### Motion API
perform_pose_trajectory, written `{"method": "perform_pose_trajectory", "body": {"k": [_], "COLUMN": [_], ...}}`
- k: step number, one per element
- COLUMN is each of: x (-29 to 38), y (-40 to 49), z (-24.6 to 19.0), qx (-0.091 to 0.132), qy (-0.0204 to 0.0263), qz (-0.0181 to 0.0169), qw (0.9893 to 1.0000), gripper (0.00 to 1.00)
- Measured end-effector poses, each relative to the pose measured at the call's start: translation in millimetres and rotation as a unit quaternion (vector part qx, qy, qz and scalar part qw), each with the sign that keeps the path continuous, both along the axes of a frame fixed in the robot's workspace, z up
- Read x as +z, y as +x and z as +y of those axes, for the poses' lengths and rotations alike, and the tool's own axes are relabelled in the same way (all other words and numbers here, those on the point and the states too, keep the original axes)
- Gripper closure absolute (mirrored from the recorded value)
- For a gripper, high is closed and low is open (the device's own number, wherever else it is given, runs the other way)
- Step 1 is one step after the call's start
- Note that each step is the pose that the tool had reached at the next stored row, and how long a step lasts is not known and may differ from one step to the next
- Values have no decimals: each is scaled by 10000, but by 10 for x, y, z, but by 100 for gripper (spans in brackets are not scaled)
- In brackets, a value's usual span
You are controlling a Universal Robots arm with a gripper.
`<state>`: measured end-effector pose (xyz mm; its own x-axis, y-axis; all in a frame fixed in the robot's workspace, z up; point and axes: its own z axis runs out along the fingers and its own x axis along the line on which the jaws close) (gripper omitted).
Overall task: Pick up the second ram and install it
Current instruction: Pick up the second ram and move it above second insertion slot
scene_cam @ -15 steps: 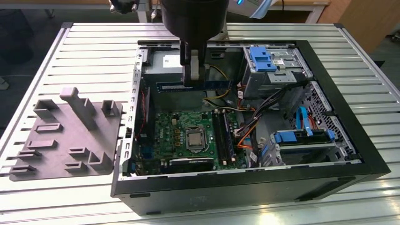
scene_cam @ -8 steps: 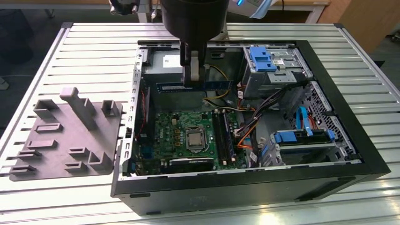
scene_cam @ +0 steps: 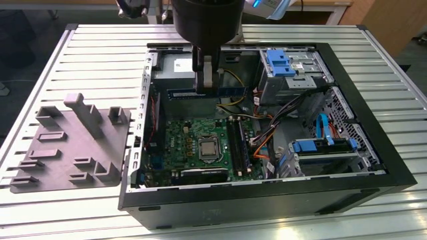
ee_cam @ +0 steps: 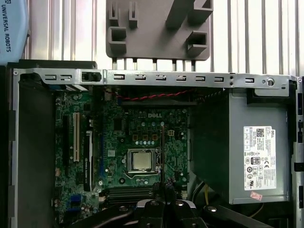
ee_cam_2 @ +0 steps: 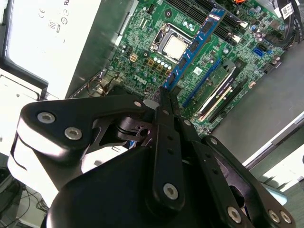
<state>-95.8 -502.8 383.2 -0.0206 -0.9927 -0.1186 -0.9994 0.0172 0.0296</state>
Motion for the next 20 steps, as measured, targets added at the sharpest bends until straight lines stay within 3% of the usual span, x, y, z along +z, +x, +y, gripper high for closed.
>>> {"method": "perform_pose_trajectory", "body": {"k": [20], "x": [-54], "y": [0], "z": [0], "qx": [0], "qy": [0], "qz": [0], "qw": [10000], "gripper": [88]}}
